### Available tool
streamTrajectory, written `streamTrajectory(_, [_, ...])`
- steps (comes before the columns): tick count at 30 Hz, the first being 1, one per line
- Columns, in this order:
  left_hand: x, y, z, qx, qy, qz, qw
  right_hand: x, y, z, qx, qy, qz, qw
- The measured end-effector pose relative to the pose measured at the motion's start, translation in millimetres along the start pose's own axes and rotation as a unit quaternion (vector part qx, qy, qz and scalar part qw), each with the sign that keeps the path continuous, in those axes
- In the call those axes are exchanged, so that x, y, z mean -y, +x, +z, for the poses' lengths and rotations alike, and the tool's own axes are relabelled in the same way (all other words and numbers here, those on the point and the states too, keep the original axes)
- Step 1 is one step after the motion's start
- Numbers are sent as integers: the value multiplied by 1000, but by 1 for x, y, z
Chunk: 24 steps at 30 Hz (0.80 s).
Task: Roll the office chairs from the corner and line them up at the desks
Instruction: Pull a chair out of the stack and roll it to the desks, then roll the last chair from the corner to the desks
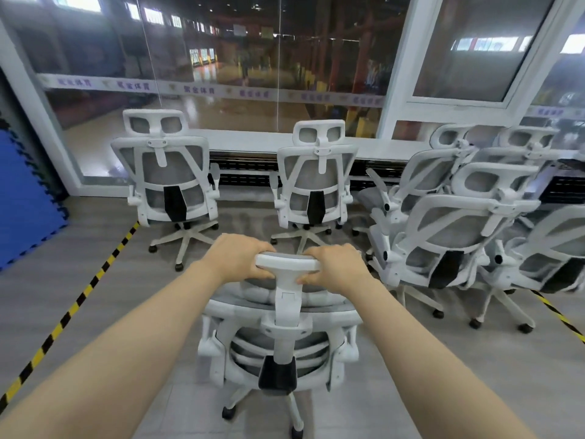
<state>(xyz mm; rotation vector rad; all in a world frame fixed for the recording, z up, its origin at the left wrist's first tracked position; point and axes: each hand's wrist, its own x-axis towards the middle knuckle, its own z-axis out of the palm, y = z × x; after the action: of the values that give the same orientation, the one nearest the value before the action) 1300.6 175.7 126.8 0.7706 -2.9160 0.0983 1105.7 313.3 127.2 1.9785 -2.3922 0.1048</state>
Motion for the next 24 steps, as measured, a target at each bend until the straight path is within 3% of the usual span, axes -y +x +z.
streamTrajectory(3, [11,66,11,-4,-10,-33,999,-39,50,11,-64,1,11,998])
streamTrajectory(6, [9,117,30,-71,-4,-99,993,-66,89,21,-151,9,4,988])
streamTrajectory(8, [2,136,45,-122,-12,-130,984,-77,107,27,-167,40,19,985])
streamTrajectory(10, [-1,142,55,-129,-26,-142,981,-81,114,35,-150,82,31,985])
streamTrajectory(13, [9,129,69,-80,-27,-147,985,-79,109,60,-98,88,17,991])
streamTrajectory(18, [43,52,90,-56,-53,-197,977,-44,100,91,18,121,-10,992])
streamTrajectory(21, [61,-9,90,-24,-65,-266,962,-3,105,93,25,122,-60,990])
streamTrajectory(24, [74,-78,79,-39,-57,-322,944,54,109,90,20,120,-119,985])
